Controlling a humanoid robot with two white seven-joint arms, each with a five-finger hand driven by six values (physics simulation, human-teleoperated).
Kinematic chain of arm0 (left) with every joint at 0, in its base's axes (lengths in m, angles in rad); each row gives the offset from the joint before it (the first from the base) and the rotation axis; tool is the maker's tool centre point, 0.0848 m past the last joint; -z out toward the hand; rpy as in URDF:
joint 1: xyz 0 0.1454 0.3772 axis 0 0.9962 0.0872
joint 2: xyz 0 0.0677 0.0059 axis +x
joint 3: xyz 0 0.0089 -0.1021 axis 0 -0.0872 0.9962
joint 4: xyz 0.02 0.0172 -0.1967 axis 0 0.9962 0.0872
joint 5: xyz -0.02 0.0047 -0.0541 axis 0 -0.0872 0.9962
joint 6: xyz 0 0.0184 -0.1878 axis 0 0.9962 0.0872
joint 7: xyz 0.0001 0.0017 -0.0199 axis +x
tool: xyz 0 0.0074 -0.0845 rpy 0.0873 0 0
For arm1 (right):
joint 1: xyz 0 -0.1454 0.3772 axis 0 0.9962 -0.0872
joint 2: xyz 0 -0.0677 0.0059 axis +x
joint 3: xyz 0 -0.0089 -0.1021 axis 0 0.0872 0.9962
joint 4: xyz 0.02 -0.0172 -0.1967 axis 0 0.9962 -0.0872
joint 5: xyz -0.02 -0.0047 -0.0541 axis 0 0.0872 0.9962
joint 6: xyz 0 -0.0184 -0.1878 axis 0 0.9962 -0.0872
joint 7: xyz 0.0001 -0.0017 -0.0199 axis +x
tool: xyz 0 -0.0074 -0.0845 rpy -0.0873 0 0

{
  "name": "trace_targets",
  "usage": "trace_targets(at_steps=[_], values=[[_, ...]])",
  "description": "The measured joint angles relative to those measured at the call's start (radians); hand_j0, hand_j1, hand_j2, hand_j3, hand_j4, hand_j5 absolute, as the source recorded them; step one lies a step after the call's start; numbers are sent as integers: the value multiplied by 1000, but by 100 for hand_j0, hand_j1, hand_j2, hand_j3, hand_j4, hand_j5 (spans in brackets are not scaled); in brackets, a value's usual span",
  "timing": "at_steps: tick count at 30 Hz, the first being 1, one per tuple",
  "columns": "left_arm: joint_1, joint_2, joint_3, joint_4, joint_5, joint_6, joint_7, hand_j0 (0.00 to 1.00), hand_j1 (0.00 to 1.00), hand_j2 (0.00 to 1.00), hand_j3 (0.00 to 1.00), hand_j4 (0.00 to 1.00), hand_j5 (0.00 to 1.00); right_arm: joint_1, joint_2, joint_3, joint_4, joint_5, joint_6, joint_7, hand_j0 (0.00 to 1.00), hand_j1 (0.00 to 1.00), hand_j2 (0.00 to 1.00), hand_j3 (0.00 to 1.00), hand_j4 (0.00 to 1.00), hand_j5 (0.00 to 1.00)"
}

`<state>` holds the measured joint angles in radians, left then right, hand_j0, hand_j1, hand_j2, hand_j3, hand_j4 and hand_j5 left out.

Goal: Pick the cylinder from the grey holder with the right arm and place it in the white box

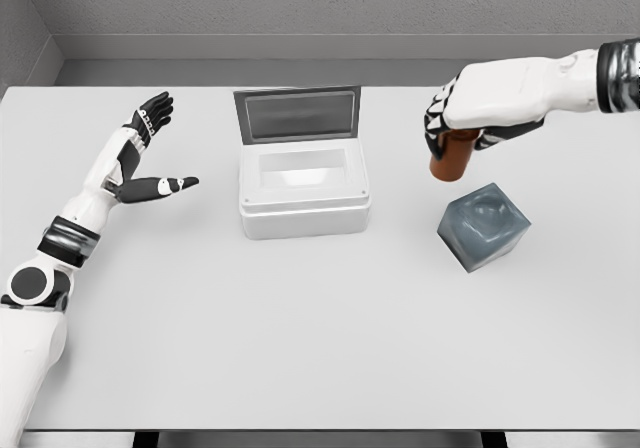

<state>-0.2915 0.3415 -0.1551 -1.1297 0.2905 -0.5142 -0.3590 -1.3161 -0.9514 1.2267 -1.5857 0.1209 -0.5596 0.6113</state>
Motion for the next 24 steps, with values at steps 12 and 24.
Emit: trace_targets(at_steps=[12, 24], values=[[0, 0, 0, 0, 0, 0, 0, 100, 100, 100, 100, 100, 100, -32, 96, 4, 40, 2, 2, 0, 46, 46, 46, 46, 46, 46], [0, 0, 0, 0, 0, 0, 0, 100, 100, 100, 100, 100, 100, -48, 175, 9, 93, 10, -1, 0, 45, 45, 45, 45, 45, 45]])
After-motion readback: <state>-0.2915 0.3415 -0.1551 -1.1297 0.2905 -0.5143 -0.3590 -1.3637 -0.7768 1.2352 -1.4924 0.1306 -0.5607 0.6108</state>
